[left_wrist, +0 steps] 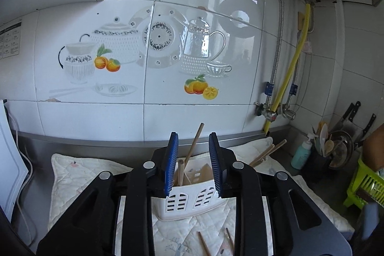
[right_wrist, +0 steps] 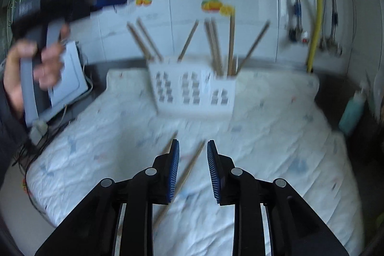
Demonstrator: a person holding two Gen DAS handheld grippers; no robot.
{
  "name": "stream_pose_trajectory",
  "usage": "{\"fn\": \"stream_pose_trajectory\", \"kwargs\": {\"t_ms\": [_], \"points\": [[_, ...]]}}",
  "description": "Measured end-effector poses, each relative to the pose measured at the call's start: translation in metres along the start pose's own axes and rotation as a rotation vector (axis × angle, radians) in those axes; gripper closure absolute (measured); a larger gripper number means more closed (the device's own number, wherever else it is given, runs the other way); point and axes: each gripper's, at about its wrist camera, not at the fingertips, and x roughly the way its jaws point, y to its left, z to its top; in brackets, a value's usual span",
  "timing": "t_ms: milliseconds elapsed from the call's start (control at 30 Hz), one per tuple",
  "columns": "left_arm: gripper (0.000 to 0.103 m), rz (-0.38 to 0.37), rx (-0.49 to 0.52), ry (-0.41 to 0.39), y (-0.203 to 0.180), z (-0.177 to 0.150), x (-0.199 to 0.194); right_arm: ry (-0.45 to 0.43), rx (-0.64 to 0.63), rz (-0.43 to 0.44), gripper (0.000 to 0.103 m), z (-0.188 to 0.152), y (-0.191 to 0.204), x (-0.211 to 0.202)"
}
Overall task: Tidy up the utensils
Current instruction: 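Open the left tool to release its chopstick into the holder, then close the right tool on a wooden chopstick while the left tool grasps the last one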
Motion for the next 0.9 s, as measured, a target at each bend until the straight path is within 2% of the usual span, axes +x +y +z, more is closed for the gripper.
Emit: {"fn": "stream_pose_trajectory", "kwargs": {"t_ms": [67,167,200,233,367,433,500,633,800,900], "points": [[0.076,-0.006,-0.006,-0.01,0.0,-0.002,-0.012,0.049,0.034,0.019,0.08,-0.02,0.005,0.011],[0.066,0.006,0.009,-0.017,0.0,-0.011,-0.03,0.11,0.112,0.051,0.082,-0.045,0.011,0.024],[0.057,0.011,0.016,-0.021,0.0,-0.015,-0.035,0.119,0.126,0.052,0.082,-0.051,0.013,0.027],[0.054,0.023,0.031,-0.025,0.0,-0.02,-0.041,0.129,0.144,0.058,0.083,-0.056,0.015,0.029],[0.05,0.058,0.046,0.005,0.004,-0.042,-0.058,0.138,0.193,0.063,0.087,-0.063,0.023,0.036],[0.041,0.071,0.029,0.024,0.009,-0.053,-0.064,0.143,0.214,0.062,0.087,-0.065,0.027,0.039],[0.036,0.093,0.021,0.026,0.014,-0.066,-0.073,0.137,0.196,0.021,0.087,-0.065,0.032,0.04],[0.023,0.126,0.0,0.031,0.024,-0.088,-0.087,0.144,0.235,0.018,0.087,-0.068,0.03,0.042],[0.02,0.149,-0.003,0.097,0.028,-0.118,-0.09,0.14,0.214,0.0,0.092,-0.069,0.031,0.043],[0.02,0.123,-0.001,0.149,0.027,-0.136,-0.088,0.142,0.238,0.018,0.095,-0.069,0.022,0.041]]}}
